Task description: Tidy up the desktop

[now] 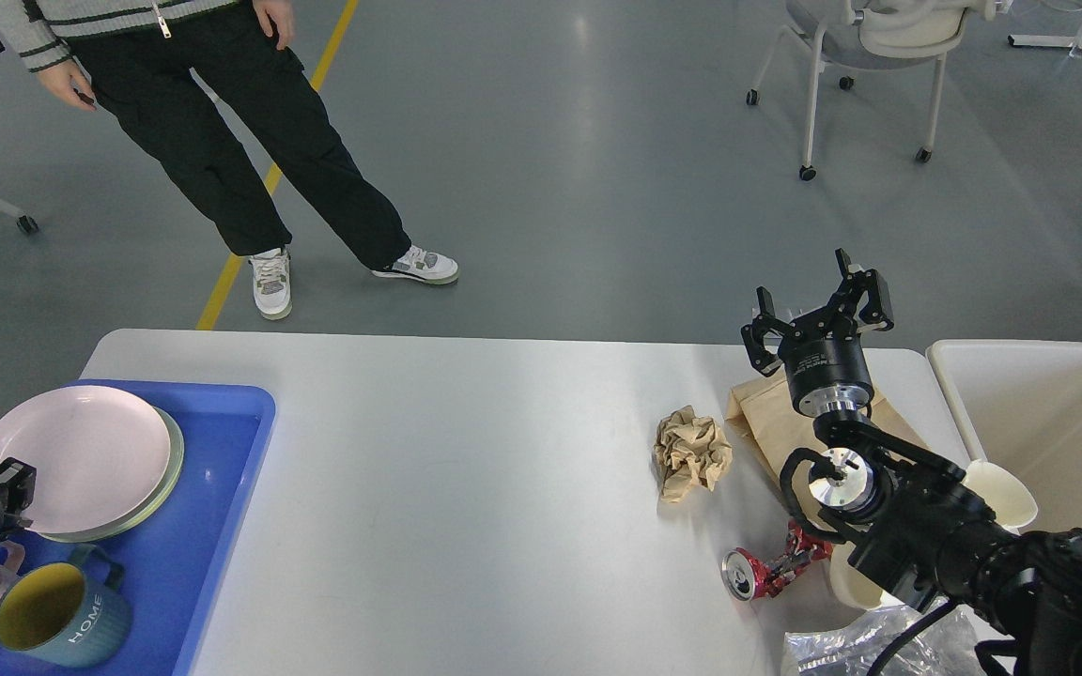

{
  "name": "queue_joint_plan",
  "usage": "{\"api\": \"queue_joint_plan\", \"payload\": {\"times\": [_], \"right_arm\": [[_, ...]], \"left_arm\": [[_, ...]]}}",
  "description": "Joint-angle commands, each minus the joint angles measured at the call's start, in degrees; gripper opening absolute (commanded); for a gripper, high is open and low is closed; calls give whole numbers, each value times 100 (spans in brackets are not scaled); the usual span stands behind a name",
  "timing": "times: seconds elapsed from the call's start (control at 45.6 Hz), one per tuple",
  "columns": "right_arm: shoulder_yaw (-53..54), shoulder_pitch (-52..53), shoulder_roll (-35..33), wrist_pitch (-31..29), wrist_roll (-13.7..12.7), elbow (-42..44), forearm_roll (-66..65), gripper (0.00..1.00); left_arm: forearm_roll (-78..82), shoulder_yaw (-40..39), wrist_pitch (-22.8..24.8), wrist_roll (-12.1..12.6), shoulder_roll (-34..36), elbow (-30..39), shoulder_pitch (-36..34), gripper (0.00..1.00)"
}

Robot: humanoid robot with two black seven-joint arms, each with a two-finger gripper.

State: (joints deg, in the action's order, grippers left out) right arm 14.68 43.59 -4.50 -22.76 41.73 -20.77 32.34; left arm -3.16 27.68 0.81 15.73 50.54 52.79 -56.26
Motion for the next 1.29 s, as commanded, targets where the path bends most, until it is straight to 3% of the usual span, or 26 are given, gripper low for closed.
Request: {"api": "queue_joint_plan", "payload": {"times": [0.0,0.745,0.964,1.271], "right_arm": [[0,0,2,0,2,-6,0,100],[0,0,2,0,-7,3,0,100],[0,0,2,0,2,3,0,100],[0,0,-7,0,2,-6,0,100]], "left_arm": [[0,0,7,9,0,3,-16,90],[0,9,16,9,-18,12,10,92],[0,9,394,17,-18,12,10,92],[0,0,394,17,-9,-6,1,92]]}}
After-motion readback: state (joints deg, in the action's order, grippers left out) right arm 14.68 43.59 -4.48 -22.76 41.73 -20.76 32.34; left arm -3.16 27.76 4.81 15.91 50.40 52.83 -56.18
